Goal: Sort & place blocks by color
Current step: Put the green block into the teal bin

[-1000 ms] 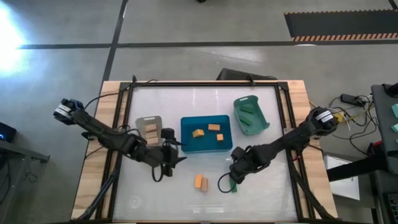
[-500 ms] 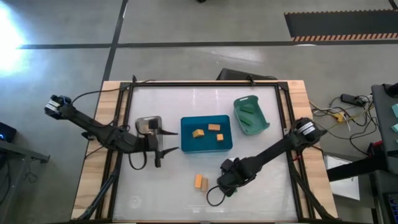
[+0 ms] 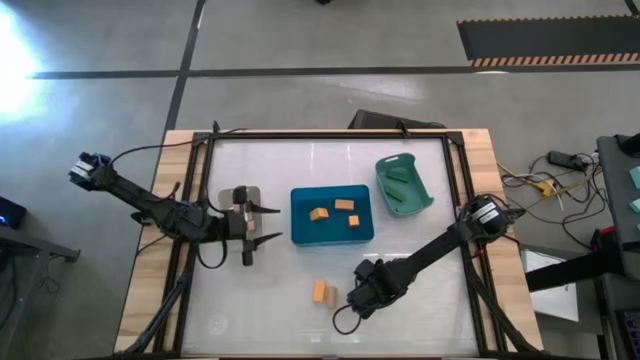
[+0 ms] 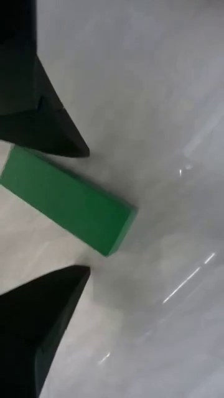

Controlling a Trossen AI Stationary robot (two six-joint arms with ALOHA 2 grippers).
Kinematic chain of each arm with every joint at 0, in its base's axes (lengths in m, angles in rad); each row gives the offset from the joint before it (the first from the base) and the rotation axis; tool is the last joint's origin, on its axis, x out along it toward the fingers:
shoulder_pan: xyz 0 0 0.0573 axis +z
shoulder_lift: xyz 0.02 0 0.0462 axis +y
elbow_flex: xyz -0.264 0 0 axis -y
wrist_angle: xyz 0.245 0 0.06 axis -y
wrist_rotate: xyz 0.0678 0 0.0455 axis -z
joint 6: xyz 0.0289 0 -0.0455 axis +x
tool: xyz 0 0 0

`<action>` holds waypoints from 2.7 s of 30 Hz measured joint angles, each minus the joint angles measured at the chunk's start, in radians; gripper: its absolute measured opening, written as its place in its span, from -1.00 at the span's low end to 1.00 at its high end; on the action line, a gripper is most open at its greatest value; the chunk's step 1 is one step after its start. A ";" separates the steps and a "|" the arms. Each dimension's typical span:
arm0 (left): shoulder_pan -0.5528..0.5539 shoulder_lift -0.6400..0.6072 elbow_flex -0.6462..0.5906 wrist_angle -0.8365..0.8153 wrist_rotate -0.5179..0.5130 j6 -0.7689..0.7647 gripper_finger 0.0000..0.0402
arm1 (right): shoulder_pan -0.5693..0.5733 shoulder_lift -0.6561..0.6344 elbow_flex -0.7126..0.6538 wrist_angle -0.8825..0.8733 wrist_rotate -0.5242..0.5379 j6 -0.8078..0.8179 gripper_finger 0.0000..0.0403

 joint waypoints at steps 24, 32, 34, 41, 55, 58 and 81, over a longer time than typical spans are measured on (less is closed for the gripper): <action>0.000 0.028 -0.001 0.080 0.002 -0.001 0.15 | -0.048 -0.256 -0.006 -0.292 0.059 -0.158 -0.55; 0.000 0.022 -0.001 0.079 0.002 0.000 0.15 | -0.299 -0.476 -0.040 -0.407 0.209 -0.349 -0.55; 0.000 0.022 -0.001 0.078 0.002 0.003 0.15 | -0.408 -0.516 -0.058 -0.400 0.214 -0.436 -0.55; 0.000 0.005 -0.001 0.071 0.002 0.029 0.15 | -0.812 -0.534 -0.087 -0.385 0.211 -0.733 -0.55; 0.000 -0.005 -0.009 0.074 0.000 0.032 0.15 | -1.061 -0.451 -0.207 -0.259 0.072 -1.004 -0.52; 0.000 -0.005 -0.010 0.074 0.000 0.032 0.15 | -1.062 -0.450 -0.238 -0.227 0.077 -1.005 -0.52; 0.001 -0.004 -0.013 0.080 0.000 0.026 0.15 | -1.061 -0.455 -0.281 -0.122 0.080 -1.018 -0.35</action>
